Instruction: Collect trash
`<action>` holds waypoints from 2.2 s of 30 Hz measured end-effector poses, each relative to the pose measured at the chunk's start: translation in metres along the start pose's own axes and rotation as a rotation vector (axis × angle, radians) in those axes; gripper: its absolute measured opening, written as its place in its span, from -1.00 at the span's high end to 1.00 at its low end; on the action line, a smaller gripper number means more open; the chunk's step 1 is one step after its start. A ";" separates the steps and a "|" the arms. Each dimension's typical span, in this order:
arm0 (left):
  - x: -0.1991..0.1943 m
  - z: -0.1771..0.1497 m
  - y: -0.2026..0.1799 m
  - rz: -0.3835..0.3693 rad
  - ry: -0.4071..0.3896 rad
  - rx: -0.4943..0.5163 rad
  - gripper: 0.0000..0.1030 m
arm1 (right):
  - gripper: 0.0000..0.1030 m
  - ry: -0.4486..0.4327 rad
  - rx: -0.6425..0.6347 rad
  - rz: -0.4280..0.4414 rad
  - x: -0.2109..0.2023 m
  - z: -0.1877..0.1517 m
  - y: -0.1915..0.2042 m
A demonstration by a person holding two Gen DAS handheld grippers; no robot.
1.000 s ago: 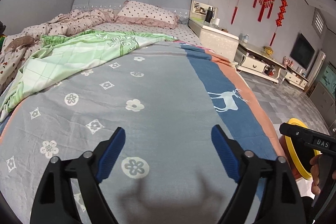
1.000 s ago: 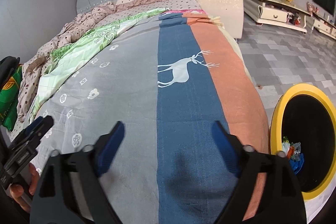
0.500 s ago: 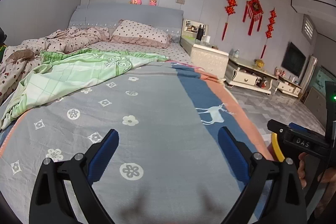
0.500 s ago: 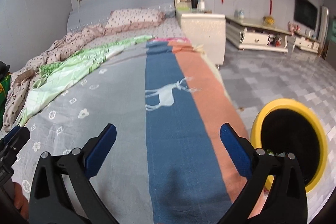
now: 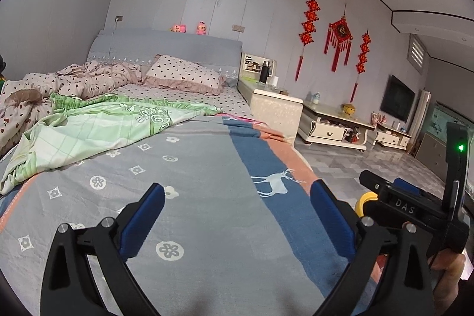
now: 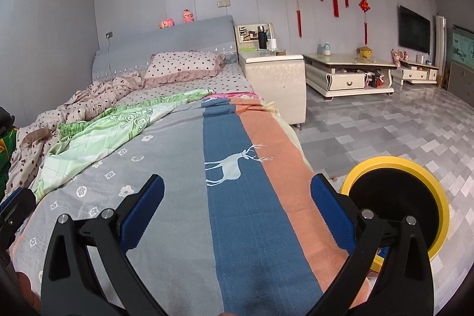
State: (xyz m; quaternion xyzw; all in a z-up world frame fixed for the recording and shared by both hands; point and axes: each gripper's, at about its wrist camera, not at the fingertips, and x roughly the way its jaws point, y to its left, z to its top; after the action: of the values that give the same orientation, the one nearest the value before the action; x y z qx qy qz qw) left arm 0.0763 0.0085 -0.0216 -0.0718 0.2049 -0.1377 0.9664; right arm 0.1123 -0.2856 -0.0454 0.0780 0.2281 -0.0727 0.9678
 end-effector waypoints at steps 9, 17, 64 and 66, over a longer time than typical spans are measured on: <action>-0.009 -0.001 -0.008 -0.021 -0.005 0.005 -0.84 | -0.85 -0.056 -0.003 -0.015 -0.023 -0.008 -0.002; -0.010 -0.003 -0.008 -0.024 -0.010 0.006 -0.84 | -0.85 -0.087 -0.023 -0.037 -0.030 -0.015 0.002; -0.005 -0.006 -0.012 -0.052 0.008 0.007 -0.84 | -0.85 -0.043 -0.019 -0.053 -0.007 -0.027 -0.006; -0.004 -0.006 -0.012 -0.051 0.009 0.007 -0.84 | -0.85 -0.043 -0.021 -0.054 -0.006 -0.027 -0.005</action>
State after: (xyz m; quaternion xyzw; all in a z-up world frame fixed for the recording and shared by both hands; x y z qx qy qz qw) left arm 0.0672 -0.0020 -0.0226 -0.0728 0.2068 -0.1634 0.9619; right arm 0.0941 -0.2853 -0.0670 0.0601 0.2099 -0.0979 0.9710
